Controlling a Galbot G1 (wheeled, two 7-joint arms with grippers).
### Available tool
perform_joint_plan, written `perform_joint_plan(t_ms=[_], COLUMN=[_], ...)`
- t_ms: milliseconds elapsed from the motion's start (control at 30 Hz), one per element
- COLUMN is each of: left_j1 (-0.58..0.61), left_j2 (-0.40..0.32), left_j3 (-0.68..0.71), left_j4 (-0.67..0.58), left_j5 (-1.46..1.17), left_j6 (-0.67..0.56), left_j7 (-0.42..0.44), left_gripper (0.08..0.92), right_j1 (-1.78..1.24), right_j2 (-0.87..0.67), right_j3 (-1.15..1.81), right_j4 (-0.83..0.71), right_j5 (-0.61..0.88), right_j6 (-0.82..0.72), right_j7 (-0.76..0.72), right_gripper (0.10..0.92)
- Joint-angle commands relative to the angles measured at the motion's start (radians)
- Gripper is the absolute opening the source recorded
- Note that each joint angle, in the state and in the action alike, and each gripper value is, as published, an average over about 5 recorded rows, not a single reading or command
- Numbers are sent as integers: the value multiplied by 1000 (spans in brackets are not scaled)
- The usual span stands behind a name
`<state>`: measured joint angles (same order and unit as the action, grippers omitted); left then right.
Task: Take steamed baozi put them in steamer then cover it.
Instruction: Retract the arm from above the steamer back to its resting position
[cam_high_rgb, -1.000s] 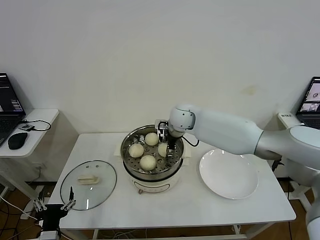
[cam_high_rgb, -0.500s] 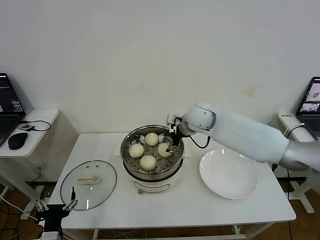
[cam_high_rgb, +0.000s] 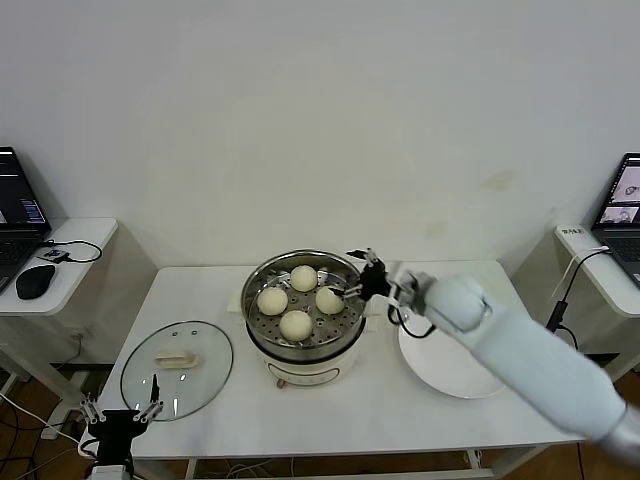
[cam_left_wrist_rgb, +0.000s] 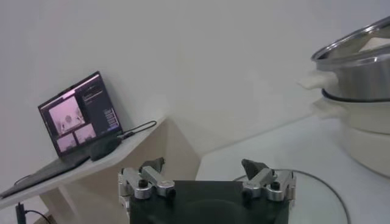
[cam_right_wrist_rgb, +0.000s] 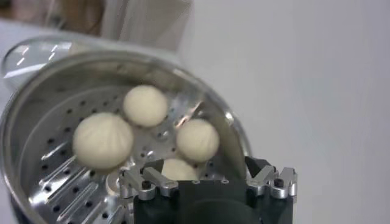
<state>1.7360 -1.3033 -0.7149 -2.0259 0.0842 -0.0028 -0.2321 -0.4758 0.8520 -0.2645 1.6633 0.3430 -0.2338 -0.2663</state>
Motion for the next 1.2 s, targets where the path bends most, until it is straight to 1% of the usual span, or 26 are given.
perform_joint_plan(t_ms=[33,133,200,433,567,733,867,1200], left_j1=[-10,-26,-43,-110,-132,-166,-196,-281], left_j2=[-4,-3,10,111,150,151,167,211], left_j3=[14,20,14,-43,-38,-28,-15,58], left_j4=[29,66,99,234,292,350,405,480], left_j5=[60,168,267,717,932,1133,1189,1186], left_j6=[-24,-41,-56,-113,-124,-122,-123,-125], left_j7=[-16,-27,-30,-20,-13,-1,-2,6], left_gripper=[823,823,823,823,823,823,823,823], right_j1=[-672,-788,-863,-1038,-1092,-1127,-1128,-1132], right_j2=[147,259,329,500,531,537,555,582], right_j3=[682,808,884,1088,1188,1271,1302,1343], right_j4=[96,123,147,233,233,207,194,190], right_j5=[-201,-225,-233,-213,-191,-192,-199,-210], right_j6=[398,433,443,449,452,453,455,453], right_j7=[126,117,113,106,112,127,134,138], right_gripper=[823,822,823,823,823,823,823,823])
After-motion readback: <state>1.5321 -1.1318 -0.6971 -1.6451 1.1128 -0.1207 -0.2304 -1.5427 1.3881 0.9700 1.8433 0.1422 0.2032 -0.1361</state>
